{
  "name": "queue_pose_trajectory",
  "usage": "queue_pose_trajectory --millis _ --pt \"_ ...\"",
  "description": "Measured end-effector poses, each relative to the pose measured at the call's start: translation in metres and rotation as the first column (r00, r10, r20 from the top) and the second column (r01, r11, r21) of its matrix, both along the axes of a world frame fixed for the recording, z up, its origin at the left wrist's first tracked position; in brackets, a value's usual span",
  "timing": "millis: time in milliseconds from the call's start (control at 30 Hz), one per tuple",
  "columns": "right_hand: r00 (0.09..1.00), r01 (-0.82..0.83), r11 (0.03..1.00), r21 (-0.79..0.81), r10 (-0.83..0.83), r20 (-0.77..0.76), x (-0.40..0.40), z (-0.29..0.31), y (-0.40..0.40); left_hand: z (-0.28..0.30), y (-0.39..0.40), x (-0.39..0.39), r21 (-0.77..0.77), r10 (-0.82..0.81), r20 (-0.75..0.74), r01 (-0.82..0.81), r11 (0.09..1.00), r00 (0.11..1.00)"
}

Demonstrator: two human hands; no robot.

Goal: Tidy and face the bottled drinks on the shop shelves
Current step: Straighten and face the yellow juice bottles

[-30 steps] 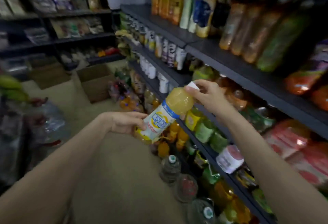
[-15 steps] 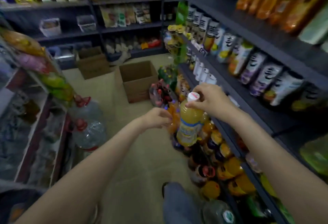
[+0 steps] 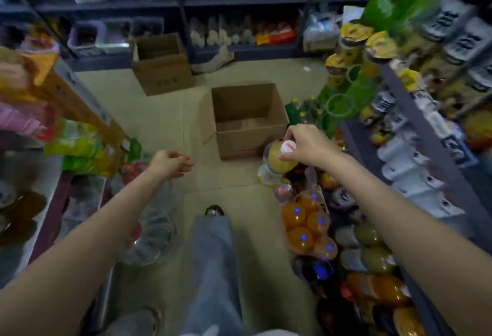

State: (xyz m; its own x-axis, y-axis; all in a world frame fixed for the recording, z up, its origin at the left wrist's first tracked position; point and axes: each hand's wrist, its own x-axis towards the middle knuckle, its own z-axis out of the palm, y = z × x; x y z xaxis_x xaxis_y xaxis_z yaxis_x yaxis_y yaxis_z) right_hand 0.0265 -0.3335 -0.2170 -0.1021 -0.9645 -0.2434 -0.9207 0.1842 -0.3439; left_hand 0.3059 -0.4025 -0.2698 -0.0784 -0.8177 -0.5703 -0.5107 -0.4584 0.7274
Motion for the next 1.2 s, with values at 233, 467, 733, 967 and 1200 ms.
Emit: queue_pose_trajectory --millis 233,467,733,967,1200 --pt "0.978 0.202 0.976 0.082 -0.205 0.028 -0.013 -0.119 -0.231 -0.084 -0.218 -0.039 0.016 -0.107 0.140 0.106 0.994 0.984" --pt "0.953 0.290 0.926 0.244 -0.303 0.020 -0.017 -0.304 -0.402 -0.216 -0.363 -0.077 0.003 -0.302 0.329 0.319 0.948 0.895" --pt "0.973 0.168 0.833 0.526 -0.226 0.047 0.014 -0.528 -0.505 -0.381 -0.422 -0.071 -0.046 -0.176 0.271 0.195 0.980 0.946" --pt "0.946 0.051 0.651 0.757 -0.275 0.172 0.036 -0.614 -0.506 -0.442 -0.418 -0.055 -0.003 -0.137 0.310 0.145 0.989 0.941" --pt "0.913 0.126 0.722 0.680 -0.352 0.205 -0.015 -0.521 -0.495 -0.372 -0.418 -0.089 0.108 -0.300 0.319 0.280 0.954 0.899"
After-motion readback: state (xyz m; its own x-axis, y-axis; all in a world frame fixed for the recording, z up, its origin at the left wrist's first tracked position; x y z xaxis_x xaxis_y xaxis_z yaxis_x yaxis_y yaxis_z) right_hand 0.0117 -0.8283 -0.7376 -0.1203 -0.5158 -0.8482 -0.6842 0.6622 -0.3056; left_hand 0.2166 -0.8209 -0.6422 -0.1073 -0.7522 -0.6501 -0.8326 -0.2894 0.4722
